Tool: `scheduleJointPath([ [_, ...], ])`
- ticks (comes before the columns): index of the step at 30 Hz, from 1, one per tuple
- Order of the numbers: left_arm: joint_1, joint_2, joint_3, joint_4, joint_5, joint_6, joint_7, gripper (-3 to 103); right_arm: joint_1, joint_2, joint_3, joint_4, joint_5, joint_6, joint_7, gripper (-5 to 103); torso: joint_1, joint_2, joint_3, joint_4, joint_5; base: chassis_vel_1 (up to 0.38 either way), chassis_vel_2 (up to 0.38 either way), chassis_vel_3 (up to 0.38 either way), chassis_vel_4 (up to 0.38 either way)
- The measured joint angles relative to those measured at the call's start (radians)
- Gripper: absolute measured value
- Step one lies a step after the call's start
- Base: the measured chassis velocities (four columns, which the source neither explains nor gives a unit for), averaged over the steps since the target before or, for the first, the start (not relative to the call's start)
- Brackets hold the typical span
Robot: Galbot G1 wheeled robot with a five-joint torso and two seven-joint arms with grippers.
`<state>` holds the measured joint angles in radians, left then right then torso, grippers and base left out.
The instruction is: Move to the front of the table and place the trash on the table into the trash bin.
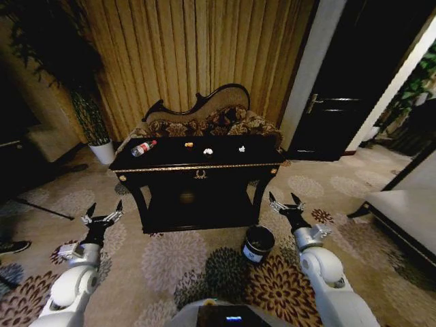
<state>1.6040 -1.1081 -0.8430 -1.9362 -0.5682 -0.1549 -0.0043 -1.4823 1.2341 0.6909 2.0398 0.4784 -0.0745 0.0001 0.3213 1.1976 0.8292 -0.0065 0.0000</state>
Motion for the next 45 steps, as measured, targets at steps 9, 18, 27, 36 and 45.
scheduleJointPath([
  [9,0.002,-0.005,0.004,0.001,0.007,-0.016,0.000,100,-0.001,0.006,-0.001,-0.001,0.000,0.002,0.000,100,0.000,0.000,0.000,0.0001,0.0000,-0.230,0.274,0.272,-0.228],
  [18,0.005,-0.009,0.006,0.005,0.027,-0.036,-0.014,100,0.001,0.005,0.000,0.000,0.002,0.004,0.000,100,0.000,0.000,0.000,-0.0001,-0.0001,-0.237,0.229,0.247,-0.226],
  [27,0.015,-0.010,0.002,-0.006,0.028,-0.038,-0.013,100,0.014,0.001,0.009,0.012,0.025,0.002,0.000,100,0.000,0.000,0.000,-0.0001,-0.0001,-0.221,0.225,0.212,-0.220],
  [36,0.032,-0.016,-0.014,-0.049,0.026,-0.001,-0.017,100,0.016,-0.005,0.011,0.040,0.050,-0.036,0.000,100,0.000,0.000,0.000,-0.0001,-0.0002,-0.057,0.053,0.049,-0.056],
  [45,0.019,0.013,-0.073,-0.145,-0.017,0.164,-0.083,100,0.079,-0.054,-0.012,0.061,0.072,-0.141,0.000,100,-0.001,0.000,0.000,-0.0001,0.0002,0.002,-0.006,-0.003,0.001],
])
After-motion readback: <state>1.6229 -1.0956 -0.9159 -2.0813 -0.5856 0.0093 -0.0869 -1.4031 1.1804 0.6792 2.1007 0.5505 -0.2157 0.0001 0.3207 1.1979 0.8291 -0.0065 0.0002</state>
